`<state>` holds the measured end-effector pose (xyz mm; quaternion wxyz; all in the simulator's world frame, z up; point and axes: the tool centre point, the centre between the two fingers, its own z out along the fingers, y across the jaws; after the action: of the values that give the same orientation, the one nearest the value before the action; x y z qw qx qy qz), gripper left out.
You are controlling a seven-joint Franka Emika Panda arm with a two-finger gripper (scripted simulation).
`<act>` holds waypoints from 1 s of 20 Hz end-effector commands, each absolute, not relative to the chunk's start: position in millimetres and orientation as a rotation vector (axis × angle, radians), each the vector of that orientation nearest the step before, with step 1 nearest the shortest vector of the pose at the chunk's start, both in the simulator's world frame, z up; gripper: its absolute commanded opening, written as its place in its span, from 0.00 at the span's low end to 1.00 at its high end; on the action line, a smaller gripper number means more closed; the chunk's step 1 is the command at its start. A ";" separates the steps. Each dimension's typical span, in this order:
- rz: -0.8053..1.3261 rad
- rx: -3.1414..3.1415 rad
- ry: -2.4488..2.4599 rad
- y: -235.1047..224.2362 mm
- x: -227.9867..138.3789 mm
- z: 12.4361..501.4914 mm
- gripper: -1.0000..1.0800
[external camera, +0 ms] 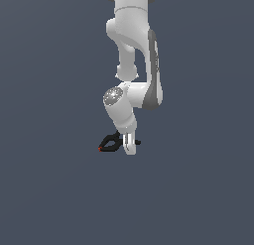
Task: Pick up the object and move it to a goal position.
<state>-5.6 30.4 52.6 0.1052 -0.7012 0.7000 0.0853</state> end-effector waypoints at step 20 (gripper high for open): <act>0.256 -2.041 2.087 38.6 -5.8 22.0 0.00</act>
<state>-5.9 38.6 22.5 0.1054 -0.6928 0.7081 0.0870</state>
